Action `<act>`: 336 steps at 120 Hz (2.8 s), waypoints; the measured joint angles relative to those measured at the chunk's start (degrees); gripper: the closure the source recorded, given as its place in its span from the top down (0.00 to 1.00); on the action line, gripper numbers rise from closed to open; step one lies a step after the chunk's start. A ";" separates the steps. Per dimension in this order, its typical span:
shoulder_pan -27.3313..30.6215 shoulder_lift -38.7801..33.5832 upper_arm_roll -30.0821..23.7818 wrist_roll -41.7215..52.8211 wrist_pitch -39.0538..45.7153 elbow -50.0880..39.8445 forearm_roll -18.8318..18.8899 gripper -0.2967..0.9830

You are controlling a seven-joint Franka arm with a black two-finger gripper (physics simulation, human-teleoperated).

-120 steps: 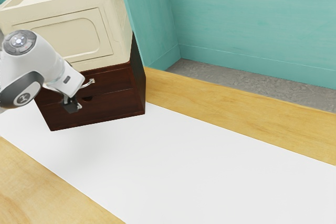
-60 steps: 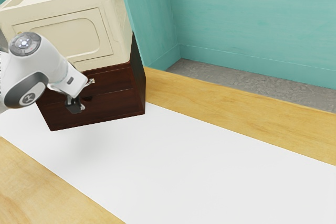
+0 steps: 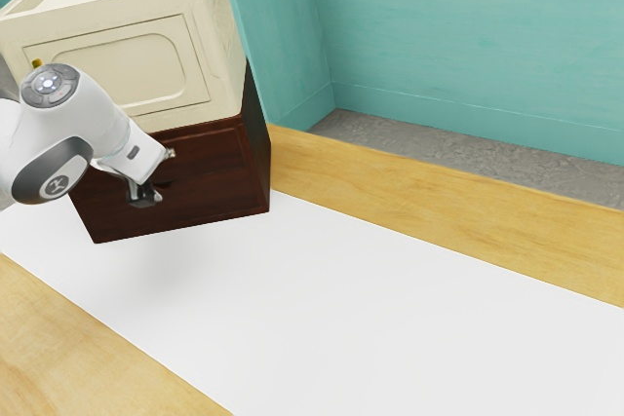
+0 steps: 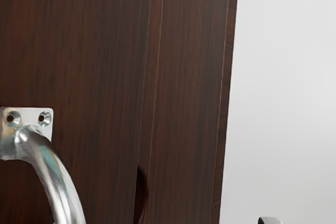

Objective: Pull the drawer handle with one arm to open the drawer

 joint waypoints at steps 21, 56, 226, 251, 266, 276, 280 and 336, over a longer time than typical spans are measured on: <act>0.08 0.13 -0.02 -0.14 0.15 -0.12 -0.02 0.48; 3.00 2.75 -2.64 -0.42 0.15 -2.35 -0.86 0.40; 43.16 0.00 -42.60 -3.09 2.02 -17.95 -4.12 0.30; 43.44 -0.45 -43.27 -3.94 2.60 -18.85 -4.88 0.25; 43.69 -0.67 -43.43 -4.37 2.77 -19.42 -5.12 0.23; 44.07 -0.83 -43.64 -4.70 2.85 -19.97 -5.14 0.22; 44.41 -0.94 -43.96 -4.84 2.88 -20.20 -5.15 0.22; 48.88 -2.02 -48.87 -6.39 3.15 -22.55 -5.16 0.21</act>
